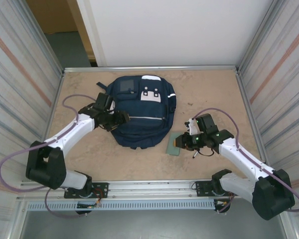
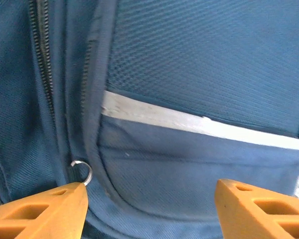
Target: Pack books, pencil case, and school supplies into a backpack
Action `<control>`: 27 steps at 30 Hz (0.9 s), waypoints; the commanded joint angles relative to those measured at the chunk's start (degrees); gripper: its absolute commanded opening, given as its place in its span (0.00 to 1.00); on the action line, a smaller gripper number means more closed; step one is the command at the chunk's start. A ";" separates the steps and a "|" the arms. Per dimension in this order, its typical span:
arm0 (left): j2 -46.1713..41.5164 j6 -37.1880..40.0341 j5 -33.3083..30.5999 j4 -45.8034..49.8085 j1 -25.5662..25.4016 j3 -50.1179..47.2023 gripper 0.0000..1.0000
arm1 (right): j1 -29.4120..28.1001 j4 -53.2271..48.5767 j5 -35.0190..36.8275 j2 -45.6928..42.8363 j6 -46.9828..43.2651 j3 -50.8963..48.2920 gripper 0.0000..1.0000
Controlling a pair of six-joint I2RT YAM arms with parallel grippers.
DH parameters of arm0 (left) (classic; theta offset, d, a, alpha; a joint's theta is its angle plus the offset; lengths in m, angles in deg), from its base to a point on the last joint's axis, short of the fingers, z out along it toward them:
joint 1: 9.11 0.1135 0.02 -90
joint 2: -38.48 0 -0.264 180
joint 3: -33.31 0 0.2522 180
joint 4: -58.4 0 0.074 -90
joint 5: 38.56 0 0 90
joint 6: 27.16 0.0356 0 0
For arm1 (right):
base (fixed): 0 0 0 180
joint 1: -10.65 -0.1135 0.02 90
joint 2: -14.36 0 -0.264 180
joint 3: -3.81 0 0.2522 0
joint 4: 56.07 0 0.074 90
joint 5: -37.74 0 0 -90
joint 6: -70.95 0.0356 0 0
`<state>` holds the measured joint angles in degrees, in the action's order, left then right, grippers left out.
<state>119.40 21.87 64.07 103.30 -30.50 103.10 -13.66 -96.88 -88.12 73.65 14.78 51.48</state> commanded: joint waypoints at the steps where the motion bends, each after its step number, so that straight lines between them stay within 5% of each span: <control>1: 1.22 -3.59 -1.87 -2.42 -0.06 1.44 0.68 | -0.77 1.20 -0.99 -0.51 -1.06 0.42 0.11; 4: 2.49 -5.38 0.22 -7.84 0.34 -0.16 0.61 | -1.18 1.87 -0.62 -1.08 -0.76 0.02 0.11; 8: 1.40 -1.52 2.88 -8.88 -2.44 3.30 0.12 | -1.28 2.34 -1.56 0.37 -0.85 0.44 0.12; 11: -0.97 0.45 -2.86 -4.63 -8.16 9.38 0.08 | -1.35 4.28 -3.30 2.22 0.23 0.72 0.12; 13: -1.92 -2.79 -1.12 -6.17 -9.73 10.24 0.00 | -1.02 8.14 -5.99 2.80 3.05 0.50 0.12; 19: 0.10 -12.76 2.24 -16.95 -15.85 11.18 0.00 | 5.62 6.98 -10.69 4.11 6.17 3.11 0.09; 23: 2.53 -17.73 0.37 -25.35 -16.55 11.55 0.00 | 6.97 10.91 -15.49 7.68 12.24 4.42 0.12; 27: 2.59 -20.30 0.14 -31.84 -16.36 12.66 0.00 | 7.92 13.51 -12.84 5.18 18.59 2.04 0.11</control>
<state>122.92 4.36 63.59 83.67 -46.78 111.91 -6.56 -86.83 -99.13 80.82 26.86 53.95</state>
